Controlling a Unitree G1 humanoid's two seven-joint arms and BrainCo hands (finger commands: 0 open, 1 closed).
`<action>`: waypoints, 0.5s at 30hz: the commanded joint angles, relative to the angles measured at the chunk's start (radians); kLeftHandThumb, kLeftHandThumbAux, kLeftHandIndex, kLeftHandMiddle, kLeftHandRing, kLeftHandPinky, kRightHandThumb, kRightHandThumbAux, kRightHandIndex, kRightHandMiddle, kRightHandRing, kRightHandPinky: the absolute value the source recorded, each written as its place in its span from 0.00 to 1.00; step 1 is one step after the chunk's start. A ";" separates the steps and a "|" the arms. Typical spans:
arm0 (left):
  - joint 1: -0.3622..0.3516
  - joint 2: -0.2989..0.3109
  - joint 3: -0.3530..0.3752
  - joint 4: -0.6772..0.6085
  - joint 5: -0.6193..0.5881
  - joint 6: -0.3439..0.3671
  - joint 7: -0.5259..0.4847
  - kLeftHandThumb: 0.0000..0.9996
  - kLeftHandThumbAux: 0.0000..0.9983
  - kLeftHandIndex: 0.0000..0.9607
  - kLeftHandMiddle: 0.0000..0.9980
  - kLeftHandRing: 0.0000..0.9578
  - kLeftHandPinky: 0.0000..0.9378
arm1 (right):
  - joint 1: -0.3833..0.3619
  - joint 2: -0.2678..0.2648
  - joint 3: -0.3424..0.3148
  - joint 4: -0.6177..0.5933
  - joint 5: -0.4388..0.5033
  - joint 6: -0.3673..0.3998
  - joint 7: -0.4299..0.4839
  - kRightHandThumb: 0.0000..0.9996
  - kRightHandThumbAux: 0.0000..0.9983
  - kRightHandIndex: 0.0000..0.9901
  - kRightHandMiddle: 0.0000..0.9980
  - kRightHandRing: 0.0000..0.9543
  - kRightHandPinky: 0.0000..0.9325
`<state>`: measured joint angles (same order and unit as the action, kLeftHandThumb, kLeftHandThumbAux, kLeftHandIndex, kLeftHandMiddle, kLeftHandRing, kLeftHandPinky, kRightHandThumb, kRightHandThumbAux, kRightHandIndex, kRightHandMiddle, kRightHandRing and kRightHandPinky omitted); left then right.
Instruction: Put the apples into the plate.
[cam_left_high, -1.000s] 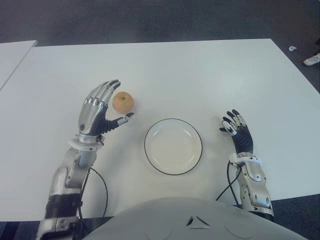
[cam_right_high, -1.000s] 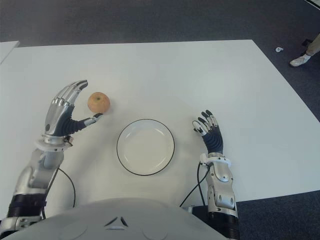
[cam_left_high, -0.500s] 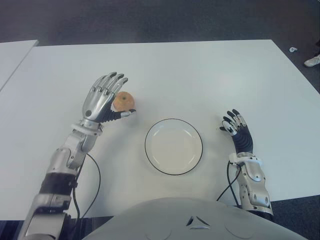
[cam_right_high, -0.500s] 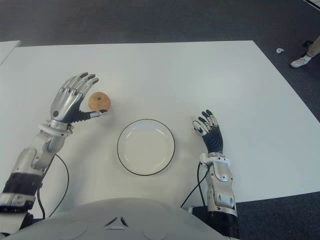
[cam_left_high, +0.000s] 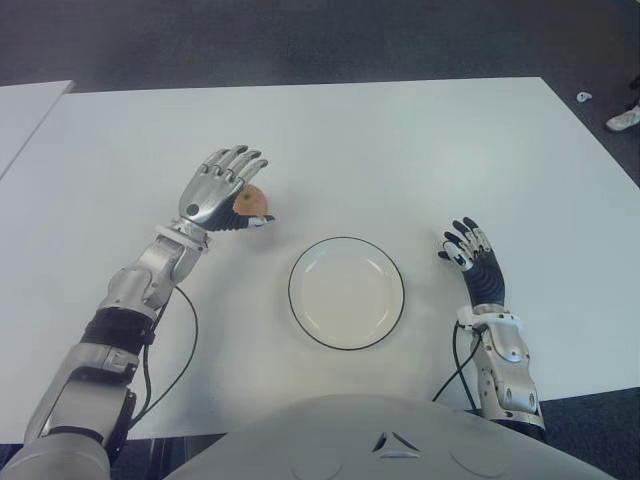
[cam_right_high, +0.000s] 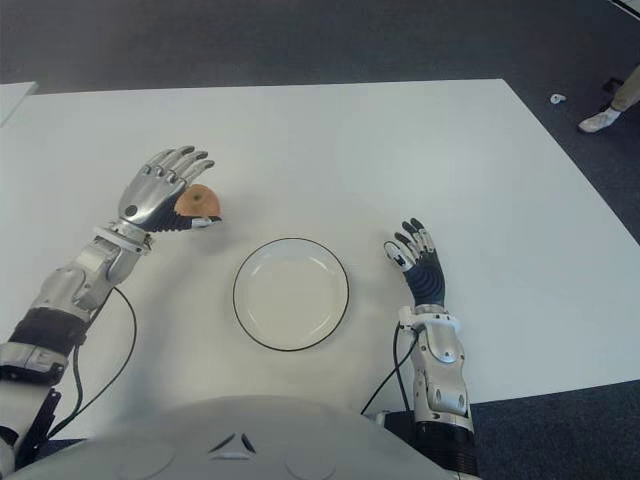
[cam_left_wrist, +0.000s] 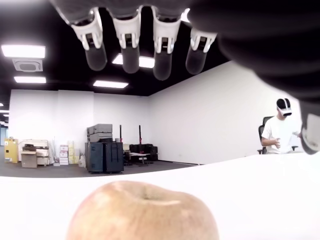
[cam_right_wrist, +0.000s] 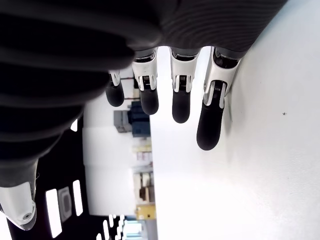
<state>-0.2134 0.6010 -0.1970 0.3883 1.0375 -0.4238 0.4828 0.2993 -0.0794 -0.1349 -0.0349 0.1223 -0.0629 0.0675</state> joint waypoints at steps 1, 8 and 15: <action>-0.032 0.009 -0.045 0.063 -0.016 0.005 -0.004 0.34 0.36 0.15 0.12 0.11 0.15 | 0.056 0.016 0.008 0.068 -0.001 0.046 0.004 0.33 0.61 0.04 0.13 0.16 0.21; -0.068 0.015 -0.083 0.125 -0.041 -0.001 -0.004 0.34 0.36 0.15 0.12 0.12 0.16 | 0.062 0.019 0.009 0.072 -0.001 0.035 0.004 0.32 0.61 0.05 0.14 0.16 0.20; -0.101 0.012 -0.121 0.184 -0.068 -0.005 -0.044 0.33 0.36 0.15 0.12 0.12 0.16 | 0.070 0.025 0.007 0.072 0.005 0.030 0.005 0.32 0.59 0.05 0.14 0.16 0.20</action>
<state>-0.3001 0.6076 -0.2926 0.5395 0.9897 -0.4267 0.4723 0.3098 -0.0731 -0.1349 -0.0307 0.1233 -0.0853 0.0709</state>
